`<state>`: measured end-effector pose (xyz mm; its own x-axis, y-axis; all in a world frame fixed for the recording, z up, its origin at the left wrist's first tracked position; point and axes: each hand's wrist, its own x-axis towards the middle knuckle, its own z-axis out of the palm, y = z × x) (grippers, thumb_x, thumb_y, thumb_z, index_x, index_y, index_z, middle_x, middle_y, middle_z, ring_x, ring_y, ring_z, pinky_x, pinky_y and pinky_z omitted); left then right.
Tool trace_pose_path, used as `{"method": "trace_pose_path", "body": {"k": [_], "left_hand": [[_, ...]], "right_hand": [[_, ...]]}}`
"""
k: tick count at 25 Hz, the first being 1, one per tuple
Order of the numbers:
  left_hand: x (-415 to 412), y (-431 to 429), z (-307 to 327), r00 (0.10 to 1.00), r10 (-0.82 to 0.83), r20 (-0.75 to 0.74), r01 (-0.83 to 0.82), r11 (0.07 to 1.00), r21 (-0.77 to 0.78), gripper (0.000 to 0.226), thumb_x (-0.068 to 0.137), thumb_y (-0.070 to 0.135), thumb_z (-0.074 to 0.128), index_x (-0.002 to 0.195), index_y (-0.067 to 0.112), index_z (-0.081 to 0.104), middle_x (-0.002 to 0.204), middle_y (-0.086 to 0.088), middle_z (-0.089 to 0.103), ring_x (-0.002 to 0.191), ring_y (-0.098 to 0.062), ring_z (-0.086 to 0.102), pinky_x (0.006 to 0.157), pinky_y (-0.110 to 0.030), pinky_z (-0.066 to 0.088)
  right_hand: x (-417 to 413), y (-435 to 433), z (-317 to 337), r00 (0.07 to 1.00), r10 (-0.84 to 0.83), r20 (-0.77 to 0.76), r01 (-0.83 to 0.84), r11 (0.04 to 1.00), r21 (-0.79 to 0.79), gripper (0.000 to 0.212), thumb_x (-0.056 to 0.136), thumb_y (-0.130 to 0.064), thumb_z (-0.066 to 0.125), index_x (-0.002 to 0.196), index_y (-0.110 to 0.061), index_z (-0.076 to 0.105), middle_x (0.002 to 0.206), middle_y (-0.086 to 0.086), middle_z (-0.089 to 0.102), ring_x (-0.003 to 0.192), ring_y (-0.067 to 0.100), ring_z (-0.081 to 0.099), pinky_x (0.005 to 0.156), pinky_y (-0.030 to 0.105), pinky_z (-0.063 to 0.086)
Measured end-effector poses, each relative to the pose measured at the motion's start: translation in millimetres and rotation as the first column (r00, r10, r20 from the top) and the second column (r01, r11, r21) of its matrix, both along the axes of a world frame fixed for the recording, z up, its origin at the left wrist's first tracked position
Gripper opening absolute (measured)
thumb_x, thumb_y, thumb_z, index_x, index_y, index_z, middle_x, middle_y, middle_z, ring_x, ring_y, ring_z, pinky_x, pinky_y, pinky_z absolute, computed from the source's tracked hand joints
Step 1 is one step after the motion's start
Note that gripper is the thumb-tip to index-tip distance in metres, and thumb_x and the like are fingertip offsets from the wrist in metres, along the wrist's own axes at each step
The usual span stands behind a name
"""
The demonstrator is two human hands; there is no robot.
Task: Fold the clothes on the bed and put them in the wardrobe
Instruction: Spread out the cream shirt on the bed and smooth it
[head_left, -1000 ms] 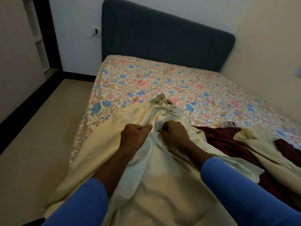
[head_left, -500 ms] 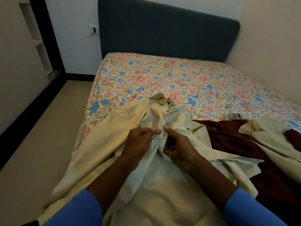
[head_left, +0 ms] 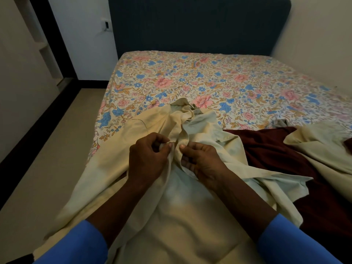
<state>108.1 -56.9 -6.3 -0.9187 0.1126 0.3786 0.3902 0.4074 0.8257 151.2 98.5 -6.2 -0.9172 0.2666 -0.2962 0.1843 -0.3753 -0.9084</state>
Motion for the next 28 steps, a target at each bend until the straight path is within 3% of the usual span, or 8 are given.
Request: {"method": "trace_pose_path", "body": {"k": [2, 5, 8, 11, 17, 23, 26, 28], "left_hand": [[1, -3, 1, 0.992, 0.054, -0.118, -0.061, 0.997, -0.057, 0.007, 0.088, 0.029, 0.079, 0.090, 0.024, 0.075, 0.073, 0.016, 0.067, 0.065, 0.000, 0.063, 0.059, -0.014, 0.048], [4, -2, -5, 0.976, -0.070, -0.204, 0.029, 0.980, -0.196, 0.012, 0.087, 0.032, 0.073, 0.091, 0.021, 0.077, 0.077, 0.008, 0.070, 0.064, -0.004, 0.059, 0.062, -0.025, 0.050], [2, -2, -11, 0.973, -0.177, -0.151, 0.136, 0.960, -0.247, 0.019, 0.088, 0.024, 0.073, 0.104, 0.021, 0.081, 0.091, 0.003, 0.078, 0.074, -0.005, 0.064, 0.071, -0.018, 0.049], [1, -4, -12, 0.980, -0.195, -0.035, 0.189, 0.974, -0.123, 0.021, 0.090, 0.019, 0.076, 0.110, 0.021, 0.082, 0.098, 0.006, 0.080, 0.085, 0.000, 0.071, 0.076, -0.005, 0.048], [1, -9, -17, 0.974, -0.192, 0.119, 0.184, 0.980, 0.078, 0.007, 0.085, 0.020, 0.084, 0.091, 0.023, 0.082, 0.079, 0.012, 0.077, 0.077, 0.000, 0.073, 0.072, -0.018, 0.057], [-1, -7, -16, 0.971, -0.177, 0.157, 0.169, 0.983, 0.065, 0.005, 0.086, 0.019, 0.082, 0.088, 0.023, 0.082, 0.076, 0.011, 0.076, 0.074, 0.001, 0.071, 0.068, -0.014, 0.053], [5, 0, -18, 0.985, -0.066, 0.161, 0.059, 0.997, 0.050, 0.002, 0.085, 0.023, 0.082, 0.086, 0.024, 0.080, 0.072, 0.014, 0.073, 0.070, 0.004, 0.069, 0.062, -0.009, 0.049], [9, 4, -20, 0.974, -0.040, 0.223, 0.012, 0.992, 0.125, 0.001, 0.086, 0.021, 0.081, 0.085, 0.023, 0.081, 0.072, 0.011, 0.075, 0.071, 0.001, 0.070, 0.064, -0.012, 0.051]], "right_hand": [[3, -1, 2, 1.000, 0.026, 0.001, -0.026, 0.981, 0.191, 0.016, 0.097, -0.015, 0.069, 0.086, -0.004, 0.074, 0.077, 0.013, 0.065, 0.065, 0.015, 0.061, 0.063, 0.025, 0.057], [9, -5, -2, 0.996, 0.093, 0.016, -0.092, 0.920, 0.381, 0.028, 0.103, -0.019, 0.062, 0.079, -0.007, 0.070, 0.061, 0.005, 0.060, 0.050, 0.007, 0.055, 0.050, 0.019, 0.046], [10, -8, -5, 0.994, 0.102, 0.028, -0.105, 0.937, 0.333, 0.017, 0.101, -0.010, 0.063, 0.092, 0.000, 0.073, 0.072, 0.008, 0.068, 0.063, 0.012, 0.065, 0.059, 0.021, 0.055], [10, -9, -8, 0.998, 0.050, 0.026, -0.055, 0.948, 0.315, 0.012, 0.099, -0.008, 0.066, 0.093, -0.002, 0.075, 0.073, 0.008, 0.070, 0.066, 0.016, 0.068, 0.061, 0.024, 0.056], [9, -11, -14, 0.999, -0.048, -0.009, 0.048, 0.934, 0.353, 0.012, 0.088, -0.012, 0.081, 0.093, -0.002, 0.077, 0.088, 0.022, 0.074, 0.074, 0.023, 0.072, 0.067, 0.030, 0.059], [11, -13, -15, 0.993, -0.078, -0.084, 0.105, 0.904, 0.413, 0.011, 0.085, -0.009, 0.082, 0.096, -0.008, 0.078, 0.084, 0.013, 0.077, 0.075, 0.022, 0.074, 0.072, 0.033, 0.062], [14, -14, -17, 0.988, -0.055, -0.143, 0.127, 0.817, 0.562, 0.012, 0.089, -0.011, 0.079, 0.100, -0.011, 0.081, 0.084, 0.005, 0.078, 0.076, 0.019, 0.075, 0.077, 0.038, 0.064], [15, -15, -19, 0.986, -0.018, -0.169, 0.122, 0.764, 0.633, 0.013, 0.091, -0.015, 0.077, 0.103, -0.016, 0.082, 0.088, -0.002, 0.080, 0.081, 0.015, 0.076, 0.082, 0.042, 0.064]]}}
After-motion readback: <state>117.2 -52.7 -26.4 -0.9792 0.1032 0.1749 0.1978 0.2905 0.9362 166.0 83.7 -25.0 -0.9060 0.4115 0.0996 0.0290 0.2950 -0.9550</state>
